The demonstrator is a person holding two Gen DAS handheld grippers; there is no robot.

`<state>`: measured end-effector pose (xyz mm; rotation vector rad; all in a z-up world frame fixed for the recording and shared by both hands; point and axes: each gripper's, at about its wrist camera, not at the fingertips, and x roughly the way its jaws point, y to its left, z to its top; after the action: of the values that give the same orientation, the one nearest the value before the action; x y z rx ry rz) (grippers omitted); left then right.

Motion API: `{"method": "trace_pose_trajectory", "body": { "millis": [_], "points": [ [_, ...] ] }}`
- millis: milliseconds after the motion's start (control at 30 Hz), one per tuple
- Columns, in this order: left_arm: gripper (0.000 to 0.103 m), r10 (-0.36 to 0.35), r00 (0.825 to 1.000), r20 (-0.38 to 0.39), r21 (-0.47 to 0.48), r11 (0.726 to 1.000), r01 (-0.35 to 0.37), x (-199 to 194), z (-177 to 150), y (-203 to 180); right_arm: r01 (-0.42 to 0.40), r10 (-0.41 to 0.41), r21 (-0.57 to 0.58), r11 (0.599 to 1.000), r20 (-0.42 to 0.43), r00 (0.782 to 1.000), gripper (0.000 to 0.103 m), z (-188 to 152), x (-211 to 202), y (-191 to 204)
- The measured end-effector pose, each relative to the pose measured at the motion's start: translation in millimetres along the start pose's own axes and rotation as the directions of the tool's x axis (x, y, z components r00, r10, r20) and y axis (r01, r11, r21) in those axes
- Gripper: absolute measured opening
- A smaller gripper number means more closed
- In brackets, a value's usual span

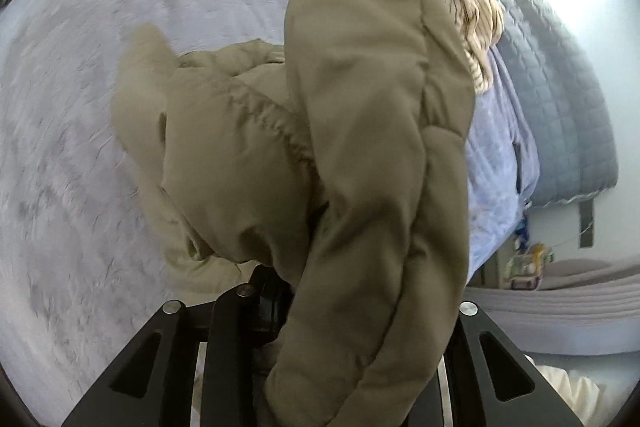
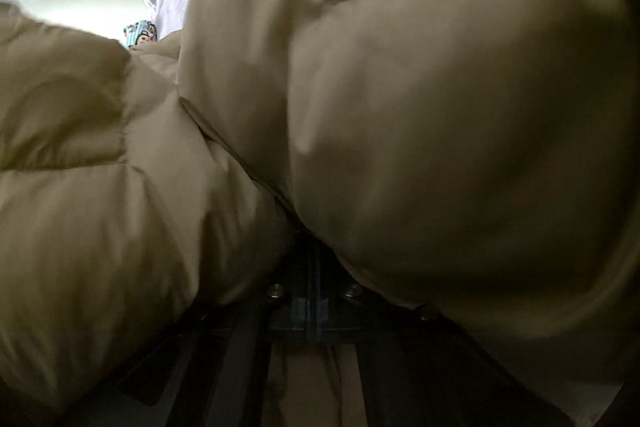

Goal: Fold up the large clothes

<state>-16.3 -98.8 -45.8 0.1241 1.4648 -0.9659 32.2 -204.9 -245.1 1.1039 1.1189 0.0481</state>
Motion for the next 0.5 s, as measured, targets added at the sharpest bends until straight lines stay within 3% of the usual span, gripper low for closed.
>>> {"method": "trace_pose_trajectory", "body": {
  "millis": [167,233,400,433,500],
  "points": [
    [0.027,-0.008,0.999,-0.051,0.028,1.0,0.01,13.9,9.7,-18.8,-0.037,0.041,0.074,0.997,-0.048,0.998,0.004,0.0,-31.7,-12.4],
    [0.027,0.004,0.997,-0.078,0.034,0.999,-0.001,28.6,24.3,-22.4,-0.036,0.036,0.048,0.998,-0.005,0.999,0.004,-6.5,-68.8,-18.5],
    [0.028,0.033,0.992,-0.12,0.046,0.999,-0.028,53.5,30.1,-40.7,0.068,-0.073,0.053,0.996,0.096,0.993,0.004,-25.7,-141.4,-54.0],
    [0.03,0.039,0.991,-0.129,0.039,0.999,-0.034,63.5,31.9,-46.4,0.072,-0.079,0.073,0.995,0.109,0.991,0.004,-31.6,-156.5,-68.0],
    [0.055,0.01,0.99,-0.143,0.016,1.0,-0.008,76.2,33.0,-51.1,0.058,-0.069,0.089,0.994,0.122,0.99,0.004,-39.5,-171.9,-81.9]
  ]
}}
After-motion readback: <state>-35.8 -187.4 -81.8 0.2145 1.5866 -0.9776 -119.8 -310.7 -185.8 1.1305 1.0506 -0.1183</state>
